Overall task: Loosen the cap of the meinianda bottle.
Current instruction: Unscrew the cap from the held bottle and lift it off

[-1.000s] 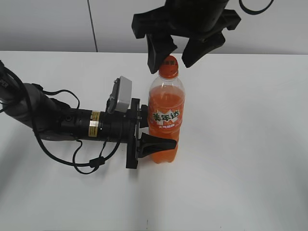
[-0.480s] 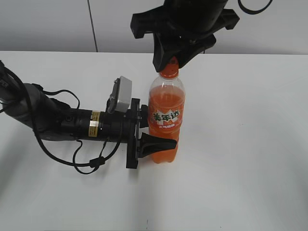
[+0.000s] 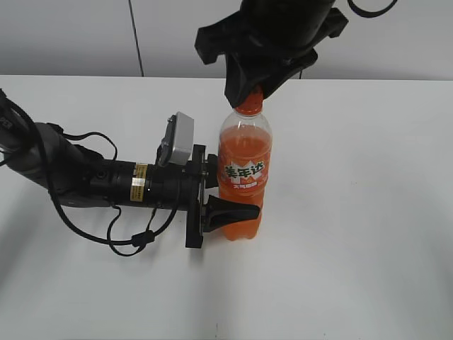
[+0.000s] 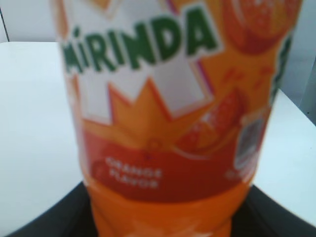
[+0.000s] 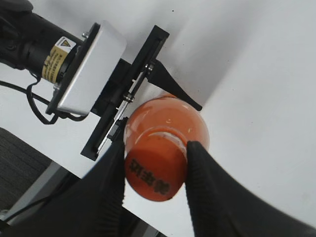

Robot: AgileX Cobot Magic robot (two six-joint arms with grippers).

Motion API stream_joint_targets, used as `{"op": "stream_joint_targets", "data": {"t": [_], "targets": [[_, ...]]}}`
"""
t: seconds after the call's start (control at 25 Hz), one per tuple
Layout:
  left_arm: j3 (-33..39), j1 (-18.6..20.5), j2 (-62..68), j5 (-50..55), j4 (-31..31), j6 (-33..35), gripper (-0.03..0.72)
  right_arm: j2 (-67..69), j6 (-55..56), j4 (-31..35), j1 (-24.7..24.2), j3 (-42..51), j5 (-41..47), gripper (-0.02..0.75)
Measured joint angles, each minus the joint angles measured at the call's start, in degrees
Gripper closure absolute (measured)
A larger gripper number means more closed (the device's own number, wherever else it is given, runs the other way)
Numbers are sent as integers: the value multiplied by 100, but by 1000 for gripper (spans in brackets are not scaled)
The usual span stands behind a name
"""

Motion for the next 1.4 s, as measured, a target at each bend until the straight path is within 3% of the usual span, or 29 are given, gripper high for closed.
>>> {"op": "stream_joint_targets", "data": {"t": [0.48, 1.16, 1.4], "targets": [[0, 0, 0, 0, 0, 0, 286, -11, -2022, 0, 0, 0, 35, 457], [0, 0, 0, 10, 6, -17, 286, -31, -6318, 188, 0, 0, 50, 468], [0, 0, 0, 10, 13, -11, 286, -31, -7136, 251, 0, 0, 70, 469]]}}
